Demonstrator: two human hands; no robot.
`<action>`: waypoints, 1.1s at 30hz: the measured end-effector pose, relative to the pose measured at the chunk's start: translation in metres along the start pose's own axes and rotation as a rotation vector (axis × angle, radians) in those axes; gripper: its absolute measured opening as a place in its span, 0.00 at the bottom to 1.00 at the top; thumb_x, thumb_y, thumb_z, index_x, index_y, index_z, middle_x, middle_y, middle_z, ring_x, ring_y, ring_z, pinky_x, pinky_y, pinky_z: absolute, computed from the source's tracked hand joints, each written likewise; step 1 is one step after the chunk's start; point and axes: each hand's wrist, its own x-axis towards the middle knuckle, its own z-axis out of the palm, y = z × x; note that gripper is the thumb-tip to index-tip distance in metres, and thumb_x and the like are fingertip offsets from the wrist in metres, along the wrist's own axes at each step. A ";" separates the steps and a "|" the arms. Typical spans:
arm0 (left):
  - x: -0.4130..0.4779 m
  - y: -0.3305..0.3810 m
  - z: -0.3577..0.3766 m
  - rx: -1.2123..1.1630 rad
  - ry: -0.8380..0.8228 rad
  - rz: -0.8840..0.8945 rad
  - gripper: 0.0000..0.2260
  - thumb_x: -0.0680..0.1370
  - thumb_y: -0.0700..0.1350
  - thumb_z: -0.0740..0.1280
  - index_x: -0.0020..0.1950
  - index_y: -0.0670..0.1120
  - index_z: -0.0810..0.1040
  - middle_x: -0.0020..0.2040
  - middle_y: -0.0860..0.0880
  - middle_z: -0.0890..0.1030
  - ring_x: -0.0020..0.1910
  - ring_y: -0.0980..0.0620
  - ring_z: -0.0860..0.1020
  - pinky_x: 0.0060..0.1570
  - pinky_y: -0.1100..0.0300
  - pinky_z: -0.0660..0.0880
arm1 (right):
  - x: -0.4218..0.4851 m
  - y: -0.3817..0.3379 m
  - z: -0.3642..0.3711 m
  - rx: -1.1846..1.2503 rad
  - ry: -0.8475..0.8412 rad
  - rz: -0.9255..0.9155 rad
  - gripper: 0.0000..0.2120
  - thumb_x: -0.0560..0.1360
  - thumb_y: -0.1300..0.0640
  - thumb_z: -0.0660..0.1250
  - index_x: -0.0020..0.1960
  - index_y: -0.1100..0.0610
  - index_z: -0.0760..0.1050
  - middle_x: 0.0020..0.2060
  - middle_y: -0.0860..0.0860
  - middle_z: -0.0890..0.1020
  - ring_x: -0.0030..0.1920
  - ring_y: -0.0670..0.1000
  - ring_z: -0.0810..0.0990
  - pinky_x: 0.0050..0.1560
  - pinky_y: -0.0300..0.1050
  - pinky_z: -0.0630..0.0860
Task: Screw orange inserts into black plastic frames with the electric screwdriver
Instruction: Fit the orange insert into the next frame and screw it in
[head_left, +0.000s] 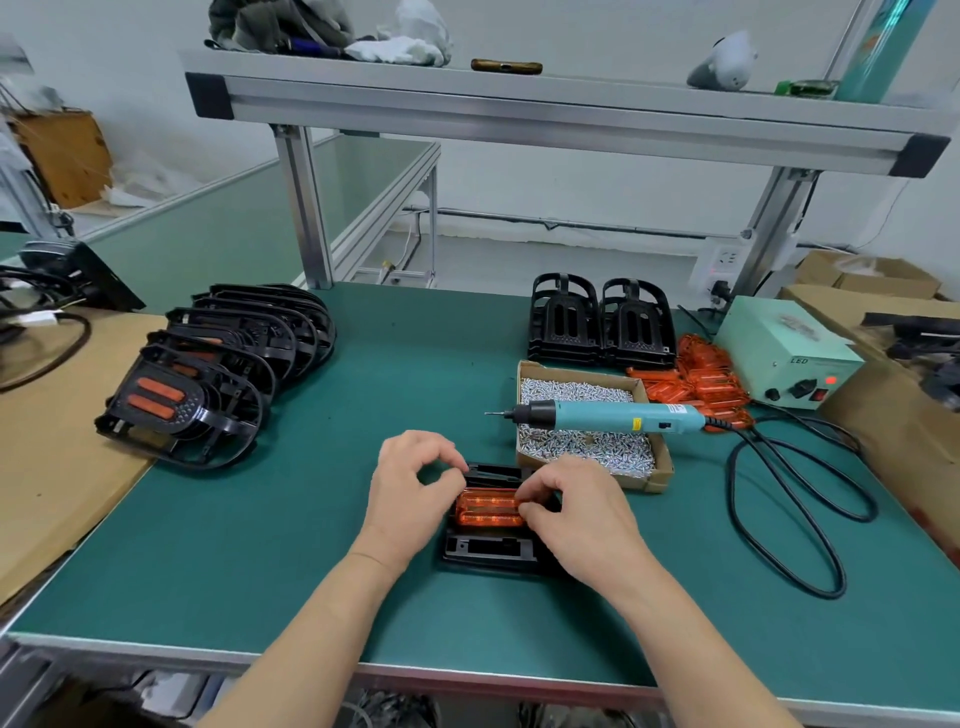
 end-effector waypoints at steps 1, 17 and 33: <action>0.000 0.001 -0.001 0.020 -0.027 0.005 0.13 0.71 0.34 0.72 0.35 0.53 0.81 0.48 0.56 0.79 0.58 0.58 0.71 0.55 0.76 0.61 | 0.001 0.000 0.000 -0.030 -0.003 -0.005 0.05 0.75 0.56 0.72 0.45 0.46 0.84 0.40 0.38 0.73 0.50 0.45 0.70 0.48 0.40 0.63; 0.002 0.002 0.005 0.284 -0.323 0.141 0.11 0.64 0.48 0.64 0.46 0.57 0.73 0.53 0.62 0.72 0.56 0.55 0.70 0.59 0.53 0.69 | 0.009 0.002 -0.013 0.561 0.169 0.263 0.07 0.76 0.57 0.73 0.54 0.52 0.80 0.49 0.47 0.81 0.50 0.49 0.80 0.51 0.41 0.76; -0.002 0.004 0.003 0.301 -0.309 0.086 0.15 0.66 0.50 0.64 0.51 0.60 0.67 0.50 0.62 0.73 0.53 0.58 0.71 0.55 0.55 0.71 | 0.067 0.016 -0.034 1.865 0.333 0.873 0.24 0.82 0.62 0.66 0.75 0.63 0.64 0.69 0.62 0.75 0.71 0.61 0.73 0.73 0.59 0.67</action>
